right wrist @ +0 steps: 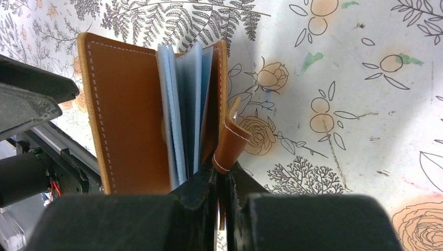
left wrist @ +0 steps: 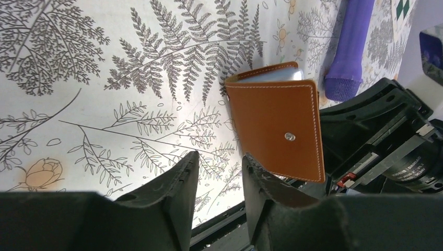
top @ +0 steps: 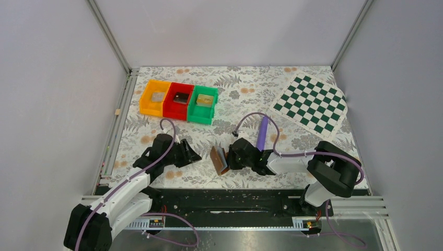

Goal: Take the credit cards out of the card holder
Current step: Open the card holder at the center of the board.

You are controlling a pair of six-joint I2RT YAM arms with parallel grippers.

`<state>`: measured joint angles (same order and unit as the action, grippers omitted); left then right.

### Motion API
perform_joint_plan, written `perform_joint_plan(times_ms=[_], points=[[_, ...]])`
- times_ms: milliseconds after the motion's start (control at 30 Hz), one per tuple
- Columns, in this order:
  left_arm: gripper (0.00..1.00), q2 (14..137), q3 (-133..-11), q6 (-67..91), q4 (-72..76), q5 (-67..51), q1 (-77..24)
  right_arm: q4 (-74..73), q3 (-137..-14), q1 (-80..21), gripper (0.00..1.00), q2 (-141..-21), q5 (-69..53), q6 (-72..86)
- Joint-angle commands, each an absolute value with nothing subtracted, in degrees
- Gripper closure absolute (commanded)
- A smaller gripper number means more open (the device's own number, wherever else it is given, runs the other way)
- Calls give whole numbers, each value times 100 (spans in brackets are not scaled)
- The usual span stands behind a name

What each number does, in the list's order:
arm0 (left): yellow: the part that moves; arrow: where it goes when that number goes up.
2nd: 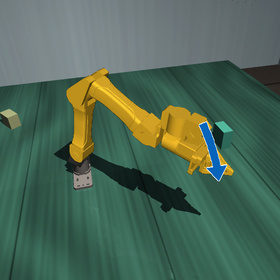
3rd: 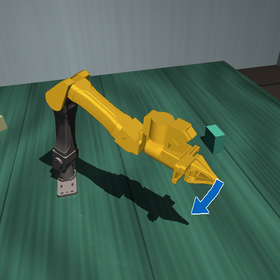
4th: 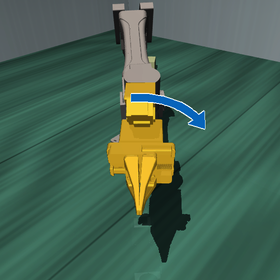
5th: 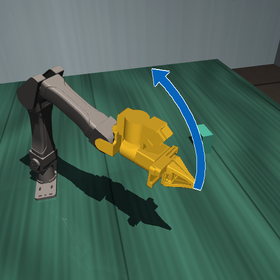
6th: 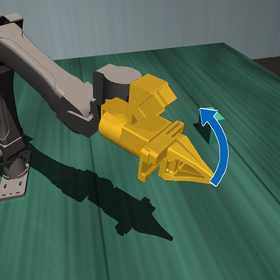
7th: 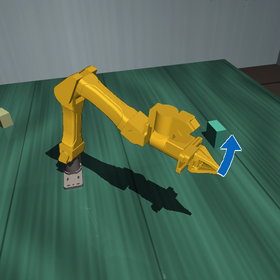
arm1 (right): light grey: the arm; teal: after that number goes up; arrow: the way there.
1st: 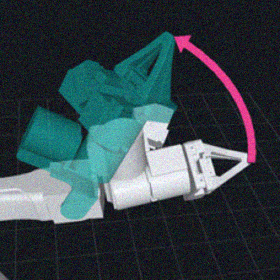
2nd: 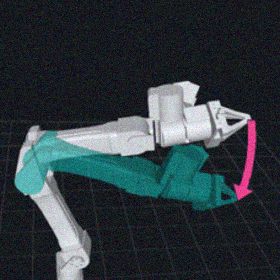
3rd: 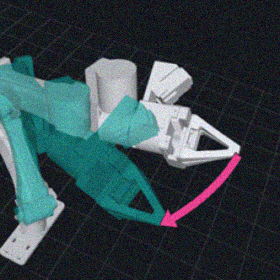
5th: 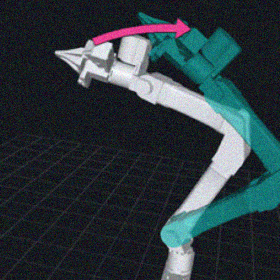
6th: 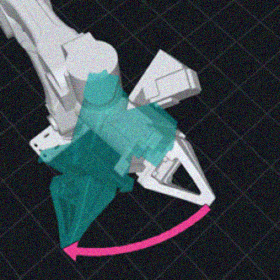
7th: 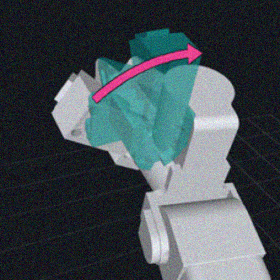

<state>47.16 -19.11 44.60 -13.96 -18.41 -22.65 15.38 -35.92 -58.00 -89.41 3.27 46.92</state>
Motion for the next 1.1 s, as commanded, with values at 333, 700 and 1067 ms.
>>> perform_joint_plan(times_ms=[333, 700, 1067], points=[[48, 4988, -2615, 4561, -729, -1821, -3204, 1221, -3657, -6019, 100, -8056, 652, 4767], [56, 5121, -2484, 4525, -1141, -1126, -3384, 1684, -3281, -6065, 100, -8305, 723, 5082], [58, 5269, -2230, 4491, -1081, -927, -3461, 1935, -3015, -6064, 100, -8424, 757, 5273]])
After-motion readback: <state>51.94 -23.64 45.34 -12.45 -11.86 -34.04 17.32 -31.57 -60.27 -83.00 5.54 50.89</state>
